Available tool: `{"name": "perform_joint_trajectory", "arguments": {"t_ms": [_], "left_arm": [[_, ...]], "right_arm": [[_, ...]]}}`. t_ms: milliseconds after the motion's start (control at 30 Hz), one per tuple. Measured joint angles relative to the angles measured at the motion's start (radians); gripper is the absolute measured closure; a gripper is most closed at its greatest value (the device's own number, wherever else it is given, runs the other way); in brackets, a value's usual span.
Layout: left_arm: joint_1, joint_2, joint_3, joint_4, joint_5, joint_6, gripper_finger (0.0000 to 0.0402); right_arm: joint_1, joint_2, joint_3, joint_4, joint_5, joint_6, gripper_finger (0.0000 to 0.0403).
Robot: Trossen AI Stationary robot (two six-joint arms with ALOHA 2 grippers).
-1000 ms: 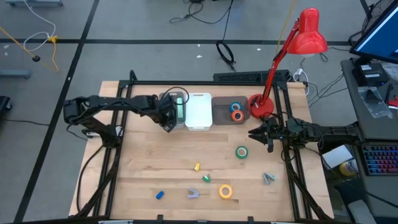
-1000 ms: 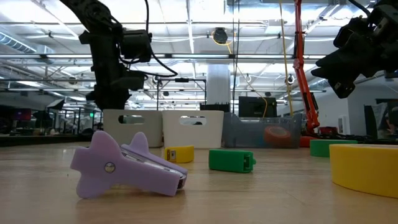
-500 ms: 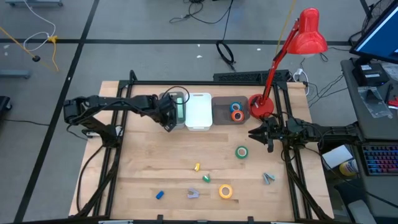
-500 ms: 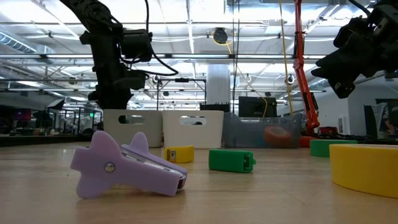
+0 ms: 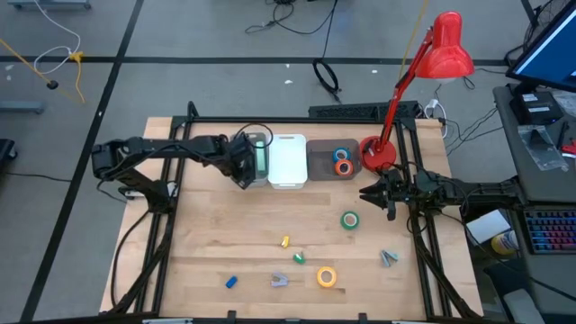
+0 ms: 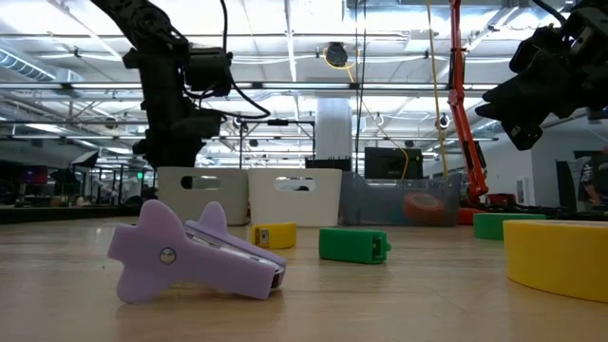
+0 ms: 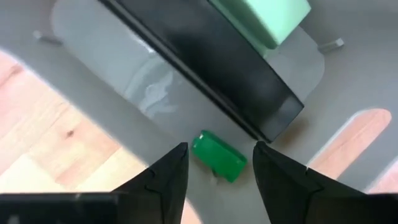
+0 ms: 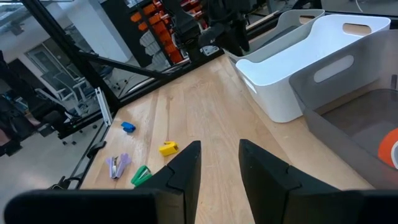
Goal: Pick and place Stapler, Stapler remover, tape
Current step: Put the small blue stapler into the grey bin
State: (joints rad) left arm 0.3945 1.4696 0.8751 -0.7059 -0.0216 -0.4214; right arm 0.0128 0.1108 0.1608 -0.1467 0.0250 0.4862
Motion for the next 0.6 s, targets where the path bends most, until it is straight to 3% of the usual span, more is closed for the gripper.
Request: {"name": "perform_joint_trajectory", "arguments": {"t_ms": [300, 600], "left_arm": [[-0.003, -0.034, 0.158, -0.166, 0.025, 0.015, 0.022], [-0.181, -0.05, 0.211, -0.166, 0.057, -0.125, 0.022]], "right_arm": [[0.0, 0.0, 0.0, 0.0, 0.0, 0.0, 0.0303], [0.0, 0.0, 0.0, 0.0, -0.001, 0.003, 0.0303]]}}
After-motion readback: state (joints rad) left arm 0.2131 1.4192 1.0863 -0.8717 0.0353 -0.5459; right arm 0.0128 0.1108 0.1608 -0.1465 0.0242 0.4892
